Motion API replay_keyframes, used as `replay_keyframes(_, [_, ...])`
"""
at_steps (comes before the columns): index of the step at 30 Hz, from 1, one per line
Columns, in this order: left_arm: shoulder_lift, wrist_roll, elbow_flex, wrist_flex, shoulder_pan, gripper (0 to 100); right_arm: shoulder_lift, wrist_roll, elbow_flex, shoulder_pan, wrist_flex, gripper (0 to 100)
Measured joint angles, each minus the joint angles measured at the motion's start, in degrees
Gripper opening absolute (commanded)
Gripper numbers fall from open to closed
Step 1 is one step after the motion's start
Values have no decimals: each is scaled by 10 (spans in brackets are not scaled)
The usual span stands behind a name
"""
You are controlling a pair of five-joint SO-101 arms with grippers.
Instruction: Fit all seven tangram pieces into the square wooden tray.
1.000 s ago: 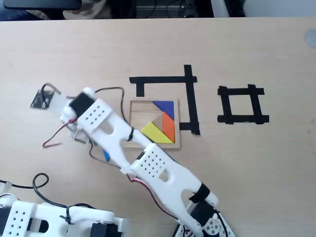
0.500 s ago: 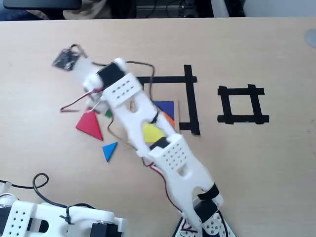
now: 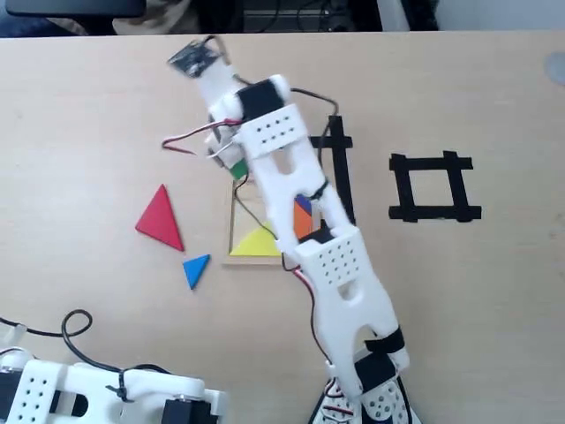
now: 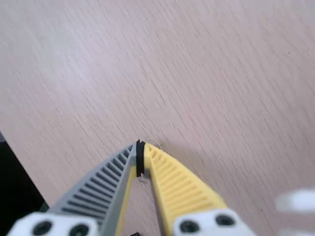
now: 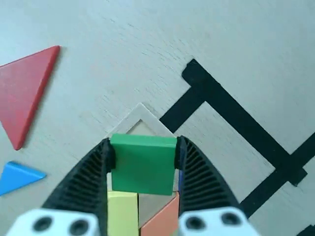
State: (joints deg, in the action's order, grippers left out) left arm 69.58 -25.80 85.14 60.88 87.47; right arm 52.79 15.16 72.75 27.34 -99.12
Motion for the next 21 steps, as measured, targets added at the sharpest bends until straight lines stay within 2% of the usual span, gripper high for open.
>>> replay_keyframes(8, [0,0,0,0,0,30,51,-57,0,-12,0,11])
replay_keyframes(21, [0,18,0,0,-35,30,33,-64,-17,-22,-2,11])
